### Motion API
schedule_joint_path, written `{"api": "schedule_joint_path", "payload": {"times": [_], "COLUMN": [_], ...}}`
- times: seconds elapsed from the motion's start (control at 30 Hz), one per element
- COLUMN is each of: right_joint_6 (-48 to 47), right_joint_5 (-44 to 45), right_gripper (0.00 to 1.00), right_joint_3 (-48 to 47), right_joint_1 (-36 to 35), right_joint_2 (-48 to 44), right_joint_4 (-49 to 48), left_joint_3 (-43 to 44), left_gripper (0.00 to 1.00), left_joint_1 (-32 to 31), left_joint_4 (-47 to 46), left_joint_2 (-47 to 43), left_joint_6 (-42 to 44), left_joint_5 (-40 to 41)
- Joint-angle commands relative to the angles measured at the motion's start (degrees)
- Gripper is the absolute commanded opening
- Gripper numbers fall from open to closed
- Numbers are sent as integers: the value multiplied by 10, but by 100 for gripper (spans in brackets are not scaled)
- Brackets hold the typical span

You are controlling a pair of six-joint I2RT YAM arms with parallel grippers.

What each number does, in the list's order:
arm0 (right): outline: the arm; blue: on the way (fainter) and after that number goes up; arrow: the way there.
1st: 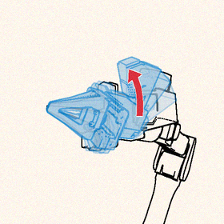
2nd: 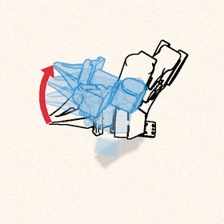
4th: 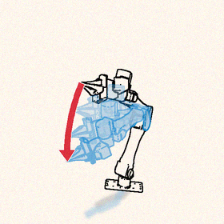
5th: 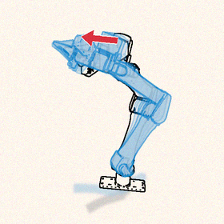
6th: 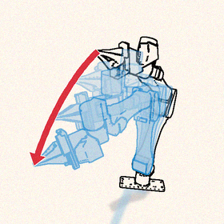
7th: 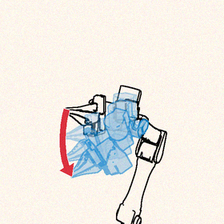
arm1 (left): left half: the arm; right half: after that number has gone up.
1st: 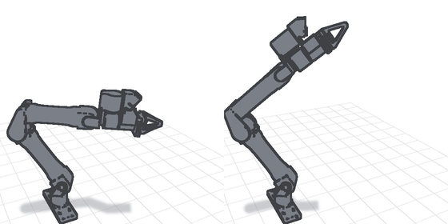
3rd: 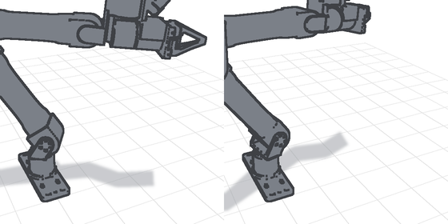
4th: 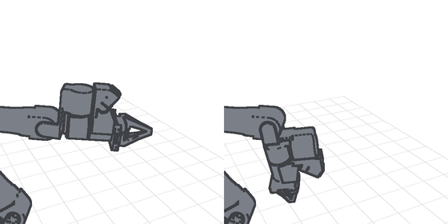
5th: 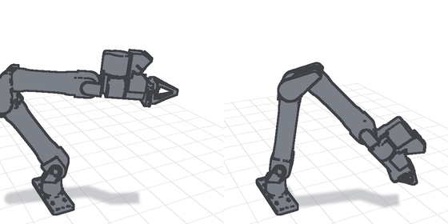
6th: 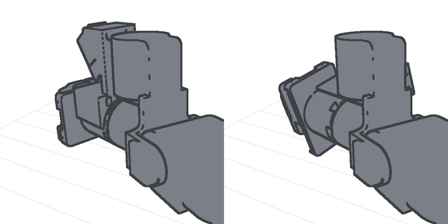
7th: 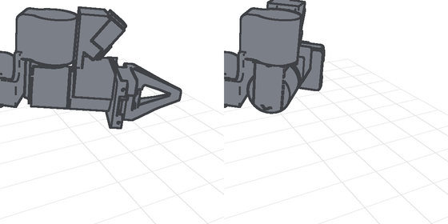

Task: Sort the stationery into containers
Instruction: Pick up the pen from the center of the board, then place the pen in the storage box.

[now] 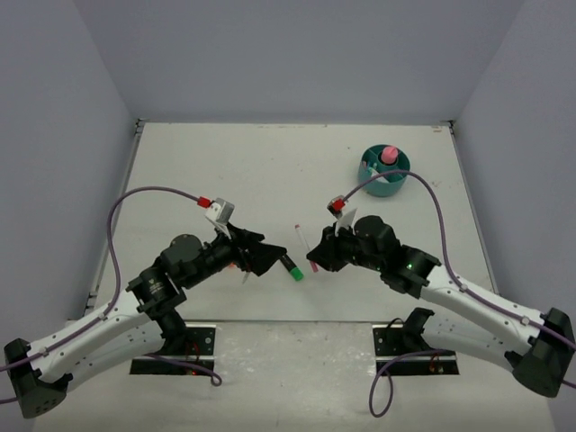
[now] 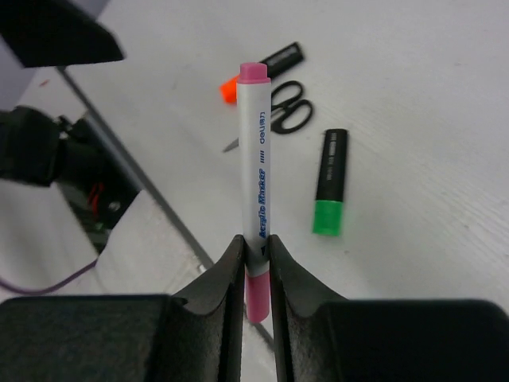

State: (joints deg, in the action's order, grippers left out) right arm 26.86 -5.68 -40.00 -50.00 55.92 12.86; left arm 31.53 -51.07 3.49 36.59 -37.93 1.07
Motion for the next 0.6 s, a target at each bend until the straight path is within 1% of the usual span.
{"api": "schedule_joint_path", "payload": {"times": [0.0,0.07,0.1,0.13,0.2,0.27,0.33,0.37,0.43,0.47,0.5,0.57], "right_joint_6": [-47,-48,-52,-53,-54,-55,-56,-56,-54,-52,-50,-45], "right_joint_5": [-186,-213,-231,-236,-239,-233,-223,-213,-189,-172,-150,-122], "right_gripper": [0,0,0,0,0,0,0,0,0,0,0,0], "right_joint_3": [38,42,40,38,25,17,15,15,17,18,18,20], "right_joint_1": [-13,-21,-27,-31,-34,-34,-34,-34,-34,-34,-34,-34], "right_joint_2": [-78,-115,-131,-136,-150,-163,-171,-177,-186,-189,-191,-194], "right_joint_4": [-66,-69,-68,-64,-53,-38,-30,-25,-20,-17,-14,-11], "left_joint_3": [-13,-15,-19,-23,-24,-23,-23,-24,-26,-26,-25,-22], "left_gripper": [100,100,100,100,100,97,90,78,40,26,17,1], "left_joint_1": [-1,-1,0,0,-1,0,0,0,-1,-1,-1,-1], "left_joint_4": [-225,-265,-303,-332,-354,-361,-372,-379,-391,-394,-396,-394], "left_joint_2": [29,58,91,100,129,144,152,153,153,151,149,145], "left_joint_6": [-3,-15,-25,-31,-46,-52,-54,-56,-62,-64,-64,-64], "left_joint_5": [-167,-206,-225,-231,-232,-228,-235,-242,-256,-260,-263,-270]}}
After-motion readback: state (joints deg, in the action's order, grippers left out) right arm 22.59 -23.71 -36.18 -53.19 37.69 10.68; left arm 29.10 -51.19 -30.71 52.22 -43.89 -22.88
